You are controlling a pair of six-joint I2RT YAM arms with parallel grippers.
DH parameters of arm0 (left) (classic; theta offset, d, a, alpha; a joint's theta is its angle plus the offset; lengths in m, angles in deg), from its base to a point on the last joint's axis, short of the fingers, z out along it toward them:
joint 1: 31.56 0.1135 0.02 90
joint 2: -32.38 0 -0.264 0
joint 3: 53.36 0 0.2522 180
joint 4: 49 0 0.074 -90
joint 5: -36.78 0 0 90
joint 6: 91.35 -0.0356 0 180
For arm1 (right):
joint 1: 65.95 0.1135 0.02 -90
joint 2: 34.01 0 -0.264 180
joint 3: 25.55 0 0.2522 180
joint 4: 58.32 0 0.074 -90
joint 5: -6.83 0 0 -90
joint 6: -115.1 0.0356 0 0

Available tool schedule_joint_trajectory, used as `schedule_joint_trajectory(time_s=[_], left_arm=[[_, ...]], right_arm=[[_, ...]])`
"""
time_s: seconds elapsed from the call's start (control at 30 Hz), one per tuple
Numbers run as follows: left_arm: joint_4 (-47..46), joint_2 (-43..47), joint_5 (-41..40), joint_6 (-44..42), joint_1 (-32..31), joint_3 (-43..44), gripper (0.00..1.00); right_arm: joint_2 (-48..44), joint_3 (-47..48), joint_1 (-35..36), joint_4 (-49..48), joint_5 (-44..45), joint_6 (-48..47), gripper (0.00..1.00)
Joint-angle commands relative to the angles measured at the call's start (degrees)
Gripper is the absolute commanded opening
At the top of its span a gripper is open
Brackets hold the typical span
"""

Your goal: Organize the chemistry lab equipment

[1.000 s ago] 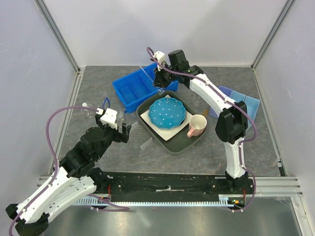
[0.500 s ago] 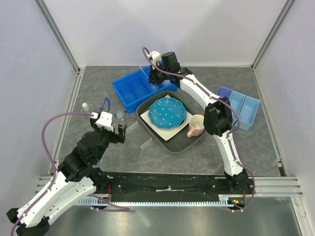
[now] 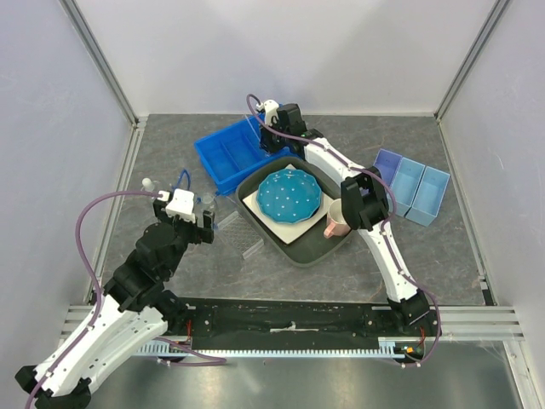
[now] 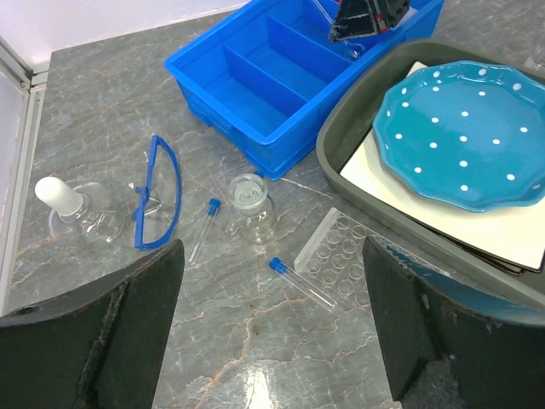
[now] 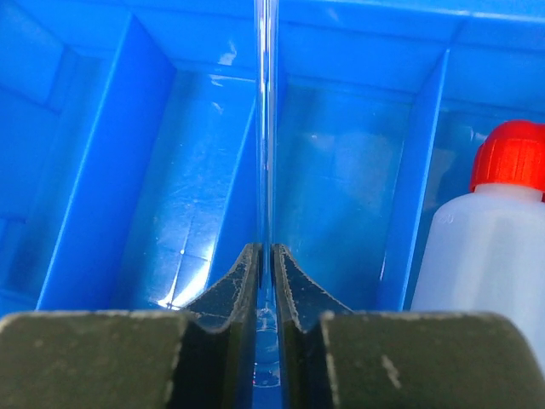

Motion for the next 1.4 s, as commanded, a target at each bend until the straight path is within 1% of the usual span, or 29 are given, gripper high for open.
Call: schedule_joint_trajectory(time_s=[0.0,0.07,0.2,0.33,0.43,0.47,0.5,0.53,0.6,0.63,0.73,0.83,0.87,0.9,0.97,1.1,1.2,1.37], left_arm=[[-2.9,-0.8,2.0,-2.1,1.6,-0.3,0.91],[-2.9,-0.9,2.3,-2.0,2.1,-0.3,0.91],[-3.0,-0.5,2.7,-1.9,2.5,-0.3,0.91],[-3.0,-0.4,3.0,-1.7,2.7,-0.3,0.91],[-3.0,-0.2,3.3,-1.6,2.7,-0.3,0.91],[-3.0,0.1,3.5,-1.5,2.7,-0.3,0.91],[-2.9,0.2,3.6,-1.4,2.8,-0.4,0.91],[-3.0,0.2,3.7,-1.5,2.8,-0.4,0.91],[-2.9,0.4,4.1,-1.3,2.8,-0.3,0.91],[-2.8,0.4,4.2,-1.3,2.8,-0.3,0.91],[-2.7,0.7,4.6,-1.1,2.8,-0.3,0.91],[-2.7,0.5,5.7,-1.1,2.8,-0.3,0.91],[-2.7,0.4,6.3,-1.0,2.8,-0.2,0.91],[-2.6,0.4,6.5,-1.0,2.8,-0.2,0.91],[-2.5,0.0,6.9,-1.0,2.8,-0.3,0.91],[-2.3,-0.3,7.3,-0.9,2.8,-0.2,0.91],[-2.2,-0.7,7.4,-0.9,2.8,-0.3,0.91],[-2.1,-2.2,7.4,-1.1,2.8,-0.4,0.91]], right_arm=[[0.4,2.0,0.0,-3.1,1.4,0.1,0.19],[-0.2,1.7,0.0,-3.1,1.6,0.1,0.24],[-2.2,0.1,-0.1,-3.1,1.6,-0.1,0.36],[-6.1,-1.8,0.0,-2.3,0.8,-0.7,0.38],[-11.9,-3.6,-0.2,-0.9,-0.8,-2.3,0.40],[-15.9,-4.5,-0.4,-0.7,-2.5,-2.9,0.41],[-17.9,-6.8,-0.7,-0.5,-3.5,-3.3,0.47],[-22.3,-8.3,-1.3,-0.4,-4.3,-4.1,0.51],[-26.6,-13.2,-2.4,-0.1,-6.6,-4.8,0.57],[-30.7,-15.0,-3.0,0.2,-6.9,-5.0,0.58],[-38.0,-23.0,-6.2,1.3,-7.4,-5.7,0.59],[-42.6,-29.2,-9.8,4.5,-7.7,-7.3,0.60],[-43.3,-30.6,-11.4,5.6,-7.8,-7.7,0.60],[-43.9,-32.7,-12.3,6.8,-7.4,-8.4,0.64],[-45.7,-35.2,-14.2,8.2,-5.3,-7.7,0.68],[-46.3,-40.1,-17.1,9.3,-3.0,-5.7,0.72],[-45.4,-41.6,-18.8,9.6,-0.3,-4.5,0.75],[-44.6,-44.2,-22.7,9.4,-2.2,-4.4,0.76]])
